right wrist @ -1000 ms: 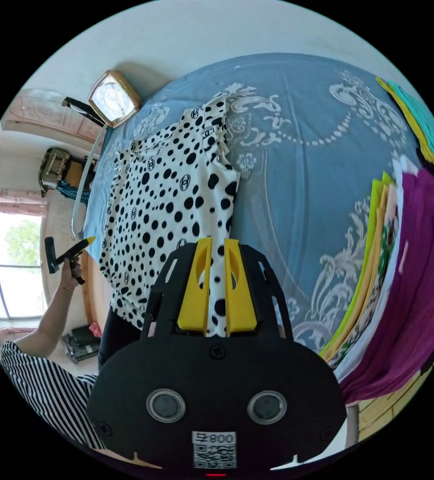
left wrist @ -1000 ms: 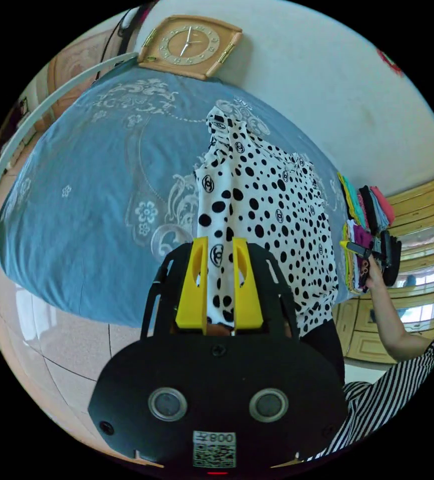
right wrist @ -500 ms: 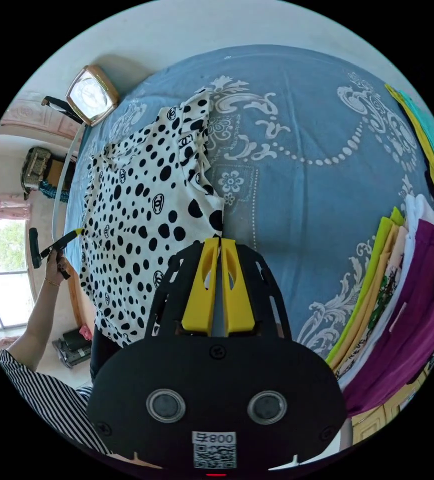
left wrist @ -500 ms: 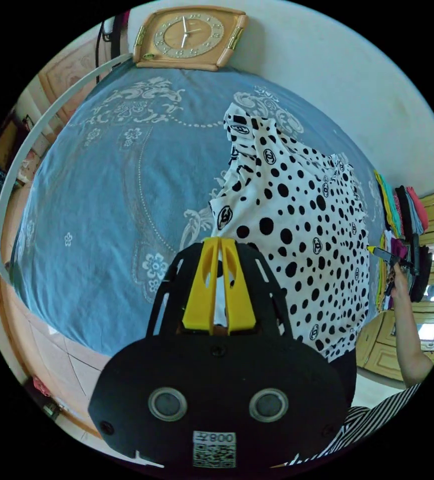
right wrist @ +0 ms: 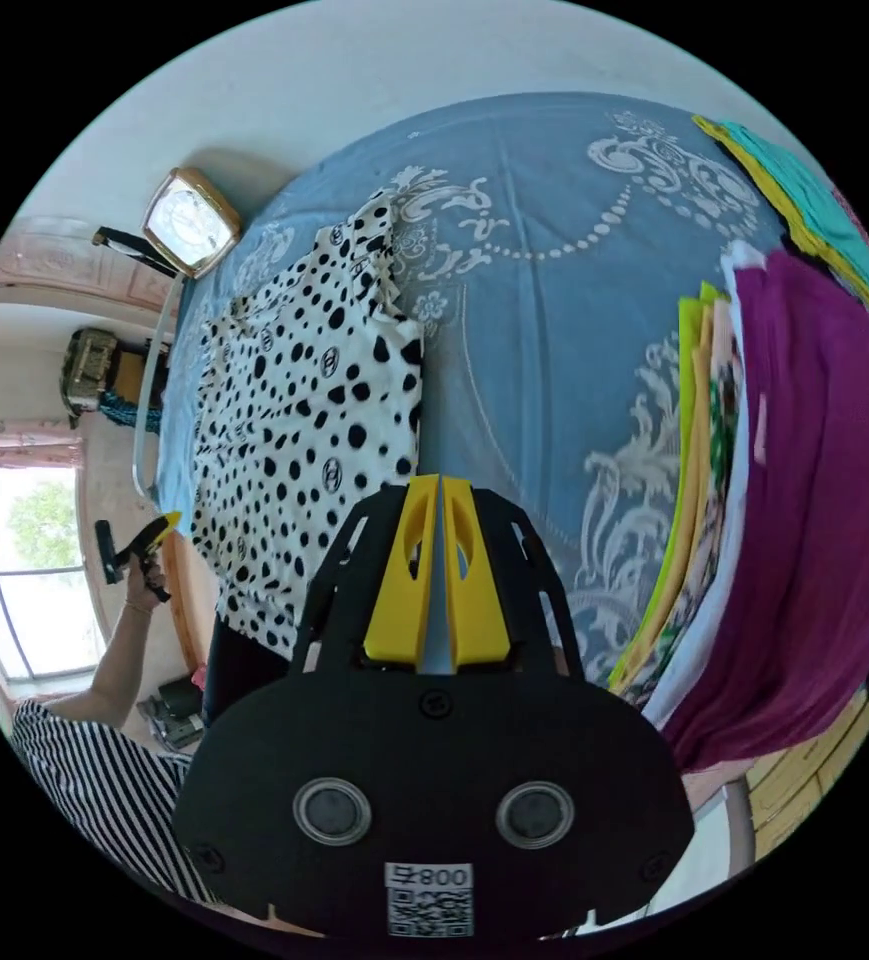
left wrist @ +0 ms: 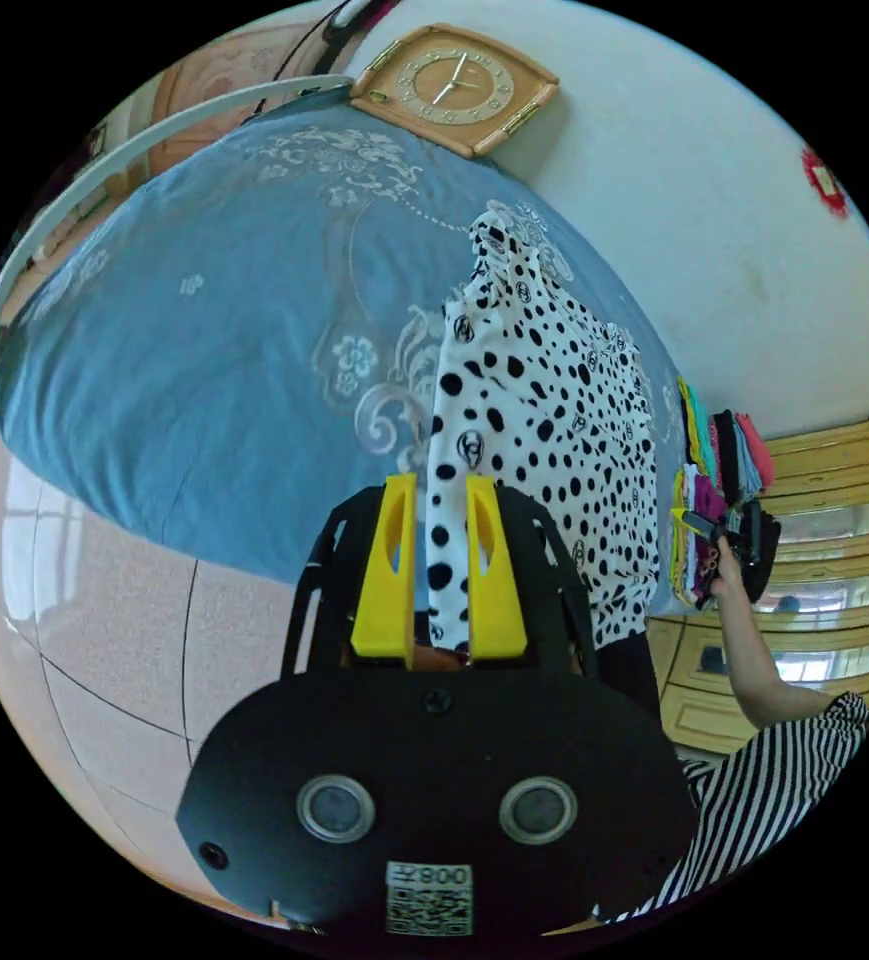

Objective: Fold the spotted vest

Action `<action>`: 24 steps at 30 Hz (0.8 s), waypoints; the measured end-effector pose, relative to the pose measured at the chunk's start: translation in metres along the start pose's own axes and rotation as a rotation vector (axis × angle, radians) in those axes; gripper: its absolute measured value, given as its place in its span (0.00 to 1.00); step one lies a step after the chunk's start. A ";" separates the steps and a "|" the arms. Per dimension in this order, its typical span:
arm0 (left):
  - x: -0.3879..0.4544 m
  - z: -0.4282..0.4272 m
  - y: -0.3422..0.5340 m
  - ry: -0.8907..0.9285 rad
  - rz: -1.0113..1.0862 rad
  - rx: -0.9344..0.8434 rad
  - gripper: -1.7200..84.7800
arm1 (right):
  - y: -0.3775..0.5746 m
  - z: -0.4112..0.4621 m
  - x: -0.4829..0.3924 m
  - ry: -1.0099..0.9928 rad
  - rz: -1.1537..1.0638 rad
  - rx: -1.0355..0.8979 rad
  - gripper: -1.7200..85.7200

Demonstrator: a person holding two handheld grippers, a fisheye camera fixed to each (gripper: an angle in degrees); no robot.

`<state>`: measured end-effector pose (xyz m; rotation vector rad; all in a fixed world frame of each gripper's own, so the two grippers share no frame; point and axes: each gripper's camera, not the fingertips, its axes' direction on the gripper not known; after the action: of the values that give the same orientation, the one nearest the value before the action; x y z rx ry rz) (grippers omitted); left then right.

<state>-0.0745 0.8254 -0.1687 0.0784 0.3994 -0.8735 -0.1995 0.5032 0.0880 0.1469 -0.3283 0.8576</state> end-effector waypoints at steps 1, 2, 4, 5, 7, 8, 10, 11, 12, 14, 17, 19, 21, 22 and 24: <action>-0.014 0.005 0.020 0.030 -0.031 -0.028 0.11 | 0.026 0.003 0.008 -0.043 0.009 -0.015 0.03; -0.027 0.012 0.039 0.078 -0.068 -0.062 0.11 | 0.039 0.005 0.012 -0.066 0.018 -0.024 0.03; -0.044 0.021 0.062 0.163 -0.113 -0.090 0.11 | 0.091 0.012 0.029 -0.170 0.076 -0.020 0.04; -0.054 0.026 0.075 0.219 -0.146 -0.087 0.12 | 0.104 0.013 0.034 -0.198 0.094 -0.014 0.04; -0.068 0.033 0.088 0.331 -0.177 -0.068 0.12 | 0.147 0.019 0.051 -0.302 0.163 0.016 0.05; -0.076 0.037 0.095 0.405 -0.201 -0.051 0.13 | 0.156 0.021 0.056 -0.328 0.180 0.021 0.06; -0.087 0.041 0.102 0.487 -0.222 -0.020 0.14 | 0.187 0.030 0.072 -0.424 0.238 0.041 0.08; -0.093 0.044 0.106 0.508 -0.228 -0.012 0.14 | 0.193 0.033 0.076 -0.442 0.251 0.045 0.08; -0.095 0.045 0.108 0.509 -0.228 -0.016 0.15 | 0.204 0.039 0.083 -0.477 0.270 0.049 0.09; -0.104 0.053 0.114 0.509 -0.222 -0.056 0.15 | 0.220 0.047 0.094 -0.507 0.300 0.055 0.09; -0.113 0.062 0.123 0.546 -0.224 -0.097 0.16 | 0.241 0.062 0.110 -0.560 0.341 0.073 0.10; -0.118 0.066 0.128 0.580 -0.239 -0.111 0.16 | 0.254 0.074 0.123 -0.588 0.375 0.083 0.10; -0.122 0.068 0.132 0.587 -0.248 -0.105 0.16 | 0.261 0.085 0.130 -0.608 0.388 0.072 0.11; -0.124 0.069 0.135 0.606 -0.253 -0.101 0.15 | 0.265 0.091 0.133 -0.616 0.391 0.063 0.11; -0.127 0.072 0.137 0.646 -0.256 -0.104 0.14 | 0.269 0.100 0.137 -0.629 0.392 0.052 0.11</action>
<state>-0.0210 0.9898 -0.0686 0.2195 1.0758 -1.0695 -0.3440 0.7502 0.2273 0.4126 -0.9463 1.1985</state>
